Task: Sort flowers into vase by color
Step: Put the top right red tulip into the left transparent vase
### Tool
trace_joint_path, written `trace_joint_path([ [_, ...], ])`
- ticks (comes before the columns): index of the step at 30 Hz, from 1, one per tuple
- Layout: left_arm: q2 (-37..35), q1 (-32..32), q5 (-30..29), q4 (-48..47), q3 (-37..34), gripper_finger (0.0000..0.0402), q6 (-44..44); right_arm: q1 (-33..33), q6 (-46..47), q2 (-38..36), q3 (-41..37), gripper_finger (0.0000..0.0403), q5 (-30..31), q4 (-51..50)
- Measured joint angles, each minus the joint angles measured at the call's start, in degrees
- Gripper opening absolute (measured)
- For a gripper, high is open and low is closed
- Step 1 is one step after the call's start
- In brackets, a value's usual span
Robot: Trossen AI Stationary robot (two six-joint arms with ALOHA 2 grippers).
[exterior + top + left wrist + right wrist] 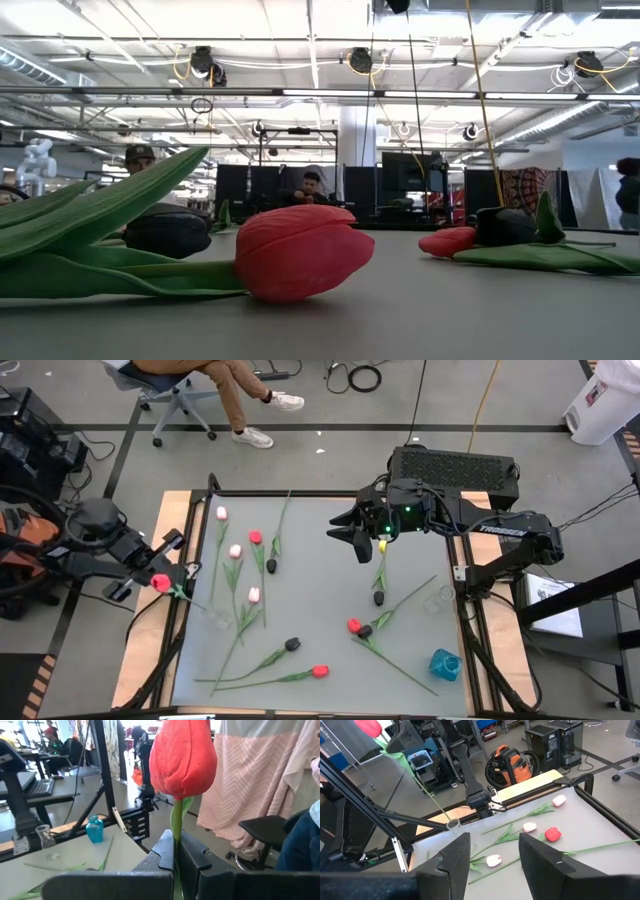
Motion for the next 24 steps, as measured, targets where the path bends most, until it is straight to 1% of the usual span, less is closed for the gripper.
trace_joint_path([
  [12, -0.3, -0.3, 0.0, 0.7, -3.4, 0.0005, 0.4, 0.0, 0.0, 0.0, 0.0, 0.016, 0.0, 0.0],
  [24, -0.3, -0.3, -1.2, 0.5, -4.2, 0.0005, 1.8, 0.0, 0.0, 0.0, 0.0, 0.016, 0.0, 0.0],
])
